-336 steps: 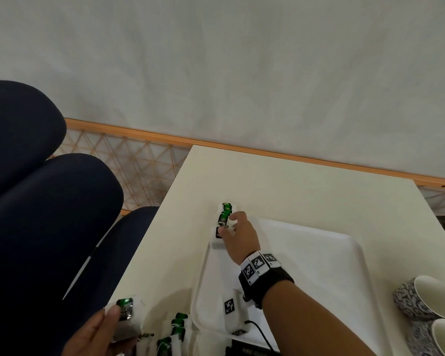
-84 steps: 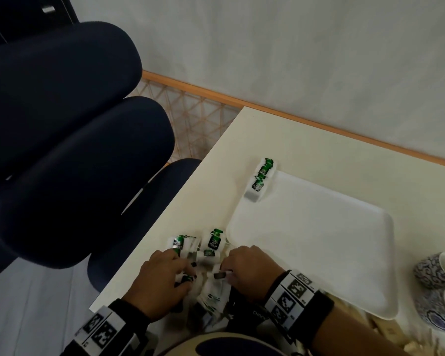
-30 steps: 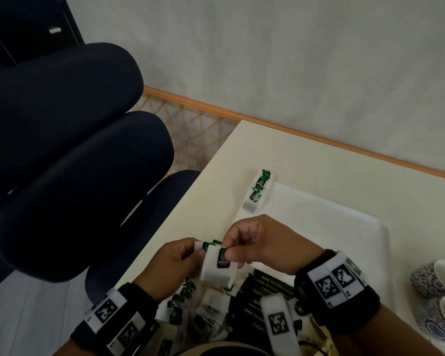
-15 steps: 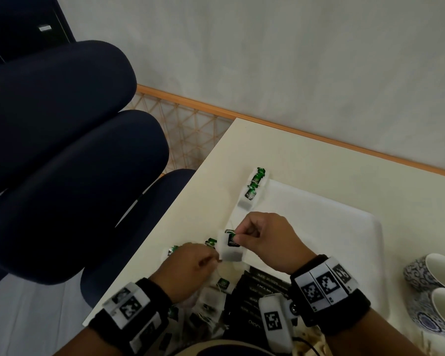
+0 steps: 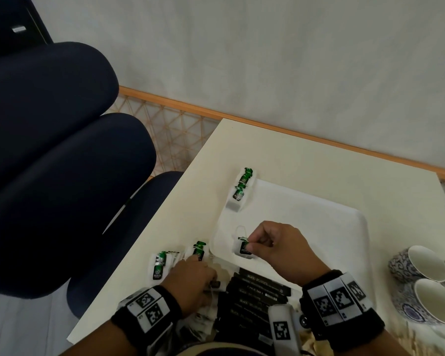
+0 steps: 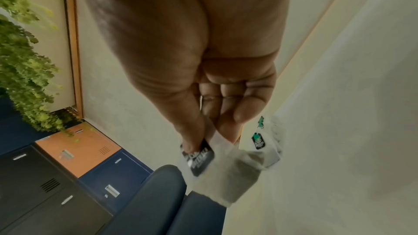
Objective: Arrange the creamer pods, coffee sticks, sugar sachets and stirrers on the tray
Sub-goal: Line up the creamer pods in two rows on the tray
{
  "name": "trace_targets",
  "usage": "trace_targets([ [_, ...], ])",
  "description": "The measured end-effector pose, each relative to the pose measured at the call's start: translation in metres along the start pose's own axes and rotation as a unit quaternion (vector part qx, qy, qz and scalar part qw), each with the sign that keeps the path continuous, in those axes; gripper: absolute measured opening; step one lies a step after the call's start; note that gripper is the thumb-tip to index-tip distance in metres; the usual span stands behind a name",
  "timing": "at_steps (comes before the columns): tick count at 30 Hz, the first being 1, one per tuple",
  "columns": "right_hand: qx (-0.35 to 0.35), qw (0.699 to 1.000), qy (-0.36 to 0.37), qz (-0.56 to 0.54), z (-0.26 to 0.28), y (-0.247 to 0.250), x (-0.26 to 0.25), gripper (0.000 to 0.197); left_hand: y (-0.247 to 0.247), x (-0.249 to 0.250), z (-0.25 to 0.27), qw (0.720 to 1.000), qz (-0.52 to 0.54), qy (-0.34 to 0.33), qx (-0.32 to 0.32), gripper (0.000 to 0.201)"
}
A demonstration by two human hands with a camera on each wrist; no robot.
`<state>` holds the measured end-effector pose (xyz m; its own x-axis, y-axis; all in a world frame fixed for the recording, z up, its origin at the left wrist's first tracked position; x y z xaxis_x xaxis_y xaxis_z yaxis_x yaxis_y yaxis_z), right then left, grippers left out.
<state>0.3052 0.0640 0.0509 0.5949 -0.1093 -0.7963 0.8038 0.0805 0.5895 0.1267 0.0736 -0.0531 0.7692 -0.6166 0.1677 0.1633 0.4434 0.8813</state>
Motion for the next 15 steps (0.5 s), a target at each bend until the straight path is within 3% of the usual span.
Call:
trace_targets([
  [4,-0.003,1.0,-0.003,-0.012,0.001,-0.001,0.004,0.013,0.002,0.0,0.001,1.0,0.019,0.001,0.012,0.028],
  [9,-0.022,0.999,-0.003,-0.023,0.003,-0.004,0.009,0.023,0.017,-0.001,0.005,0.994,0.068,-0.005,0.09,0.014],
  [12,-0.03,0.999,0.007,-0.021,0.004,-0.005,0.009,0.019,0.03,-0.007,0.015,0.966,0.202,-0.012,0.162,0.013],
  [15,-0.07,0.997,0.016,-0.033,0.007,-0.003,0.003,0.017,0.039,-0.016,0.025,0.931,0.319,-0.005,0.179,0.02],
])
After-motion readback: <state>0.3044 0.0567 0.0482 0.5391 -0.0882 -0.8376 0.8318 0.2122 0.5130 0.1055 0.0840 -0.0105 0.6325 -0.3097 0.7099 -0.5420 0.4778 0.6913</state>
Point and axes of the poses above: each hand's wrist, its own z-axis away from the middle knuckle, its own y-axis out of the back of the hand, x = y × z, the point moved 6 cm from there along -z, towards the middle knuckle, and after that the axes turned 1 degree about -x, right-handed, at the moved point
